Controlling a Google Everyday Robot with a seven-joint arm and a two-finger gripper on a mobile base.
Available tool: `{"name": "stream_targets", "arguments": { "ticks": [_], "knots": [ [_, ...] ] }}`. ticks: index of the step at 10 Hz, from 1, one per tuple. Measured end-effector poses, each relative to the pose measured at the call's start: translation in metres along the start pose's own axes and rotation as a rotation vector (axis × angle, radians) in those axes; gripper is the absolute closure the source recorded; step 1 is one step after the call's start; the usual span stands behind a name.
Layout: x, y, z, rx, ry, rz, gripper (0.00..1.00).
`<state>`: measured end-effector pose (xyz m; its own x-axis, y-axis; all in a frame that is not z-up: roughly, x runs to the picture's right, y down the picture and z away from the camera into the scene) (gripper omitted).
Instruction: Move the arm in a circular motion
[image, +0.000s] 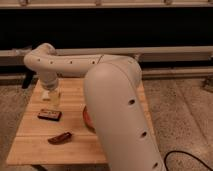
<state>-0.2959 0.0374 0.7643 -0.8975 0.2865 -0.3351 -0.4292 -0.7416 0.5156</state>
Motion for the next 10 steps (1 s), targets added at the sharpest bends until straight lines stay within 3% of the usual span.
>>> {"name": "stream_targets", "arguments": {
  "ticks": [4, 8, 10],
  "knots": [
    [0.042, -0.032, -0.005, 0.011, -0.012, -0.189, 0.2],
    [0.055, -0.067, -0.009, 0.035, -0.035, -0.323, 0.2],
    [0.051, -0.085, -0.012, 0.057, -0.028, -0.339, 0.2]
  ]
}}
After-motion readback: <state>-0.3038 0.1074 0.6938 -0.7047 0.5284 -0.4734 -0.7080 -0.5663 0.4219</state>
